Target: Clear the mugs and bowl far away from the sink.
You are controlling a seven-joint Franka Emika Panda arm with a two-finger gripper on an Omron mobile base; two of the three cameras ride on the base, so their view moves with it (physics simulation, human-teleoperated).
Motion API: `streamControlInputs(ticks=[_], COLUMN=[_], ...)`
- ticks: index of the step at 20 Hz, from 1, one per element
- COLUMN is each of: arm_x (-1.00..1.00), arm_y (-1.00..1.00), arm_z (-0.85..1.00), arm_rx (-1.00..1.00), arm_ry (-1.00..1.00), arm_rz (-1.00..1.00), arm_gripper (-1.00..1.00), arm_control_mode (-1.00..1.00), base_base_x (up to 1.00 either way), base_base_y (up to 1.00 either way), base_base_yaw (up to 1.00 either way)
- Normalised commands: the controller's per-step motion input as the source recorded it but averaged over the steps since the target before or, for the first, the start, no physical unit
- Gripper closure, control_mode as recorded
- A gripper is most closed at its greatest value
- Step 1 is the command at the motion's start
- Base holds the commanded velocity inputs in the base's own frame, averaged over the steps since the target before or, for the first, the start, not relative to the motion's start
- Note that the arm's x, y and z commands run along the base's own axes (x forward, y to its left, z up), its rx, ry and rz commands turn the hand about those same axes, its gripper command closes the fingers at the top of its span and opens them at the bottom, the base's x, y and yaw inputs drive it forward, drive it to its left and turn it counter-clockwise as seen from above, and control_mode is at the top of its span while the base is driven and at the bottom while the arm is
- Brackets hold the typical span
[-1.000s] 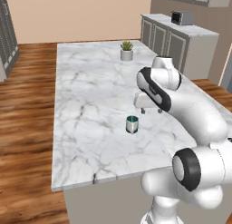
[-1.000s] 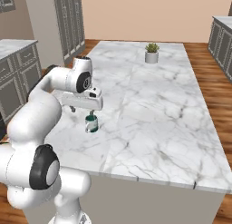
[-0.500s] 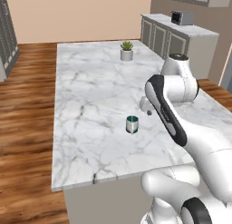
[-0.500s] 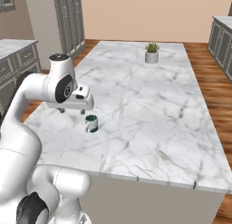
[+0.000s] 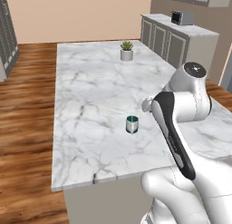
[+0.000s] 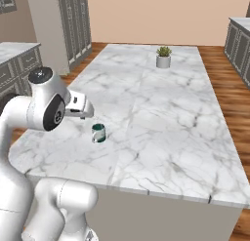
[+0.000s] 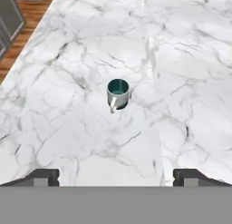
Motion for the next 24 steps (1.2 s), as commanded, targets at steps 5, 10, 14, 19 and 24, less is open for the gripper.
streamControlInputs(ticks=[5, 10, 14, 19, 24], arm_x=[0.0, 0.0, 0.0, 0.0, 0.0], arm_y=[0.0, 0.0, 0.0, 0.0, 0.0], arm_z=[0.0, 0.0, 0.0, 0.0, 0.0], arm_rx=[0.0, 0.0, 0.0, 0.0, 0.0], arm_ry=[0.0, 0.0, 0.0, 0.0, 0.0], arm_rz=[0.0, 0.0, 0.0, 0.0, 0.0], arm_gripper=[-1.0, -1.0, -1.0, -1.0, -1.0], arm_control_mode=[1.0, 1.0, 1.0, 1.0, 1.0], base_base_x=[-0.36, 0.0, 0.0, 0.0, 0.0], base_base_y=[-0.13, 0.0, 0.0, 0.0, 0.0], base_base_yaw=[-0.67, -1.0, -1.0, -1.0, -1.0])
